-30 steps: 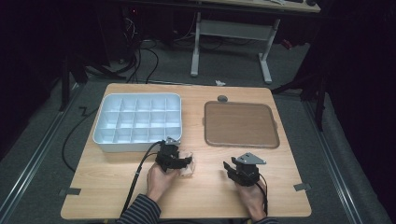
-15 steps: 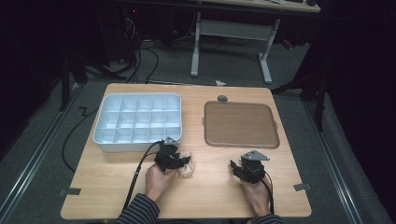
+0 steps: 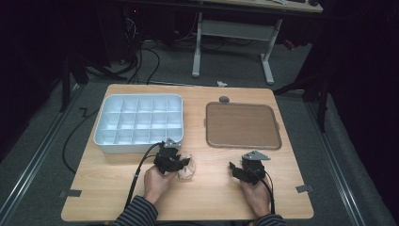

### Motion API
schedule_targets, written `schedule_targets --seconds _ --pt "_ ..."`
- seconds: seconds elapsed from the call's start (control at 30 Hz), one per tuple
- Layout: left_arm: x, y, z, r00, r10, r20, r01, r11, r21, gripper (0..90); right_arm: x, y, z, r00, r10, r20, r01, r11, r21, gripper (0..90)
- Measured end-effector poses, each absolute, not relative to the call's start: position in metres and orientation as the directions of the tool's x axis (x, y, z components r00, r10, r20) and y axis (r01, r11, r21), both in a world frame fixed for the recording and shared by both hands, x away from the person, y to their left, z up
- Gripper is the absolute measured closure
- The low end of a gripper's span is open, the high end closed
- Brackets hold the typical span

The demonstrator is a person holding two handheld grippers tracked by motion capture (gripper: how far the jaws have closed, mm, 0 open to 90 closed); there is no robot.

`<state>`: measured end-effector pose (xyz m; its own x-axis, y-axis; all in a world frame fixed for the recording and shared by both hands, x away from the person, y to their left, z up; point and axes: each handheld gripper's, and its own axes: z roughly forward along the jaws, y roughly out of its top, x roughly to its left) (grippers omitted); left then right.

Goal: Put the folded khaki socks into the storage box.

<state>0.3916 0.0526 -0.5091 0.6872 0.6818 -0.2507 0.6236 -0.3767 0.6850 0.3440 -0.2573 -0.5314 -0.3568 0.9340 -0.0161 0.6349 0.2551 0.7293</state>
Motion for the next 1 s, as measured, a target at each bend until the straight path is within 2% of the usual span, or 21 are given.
schedule_targets --seconds 1.0 --pt "0.384 0.077 -0.483 0.708 0.67 -0.224 0.604 -0.41 0.683 69.9 0.345 -0.256 -0.532 -0.373 0.928 -0.019 0.63 0.268 0.729 39.2"
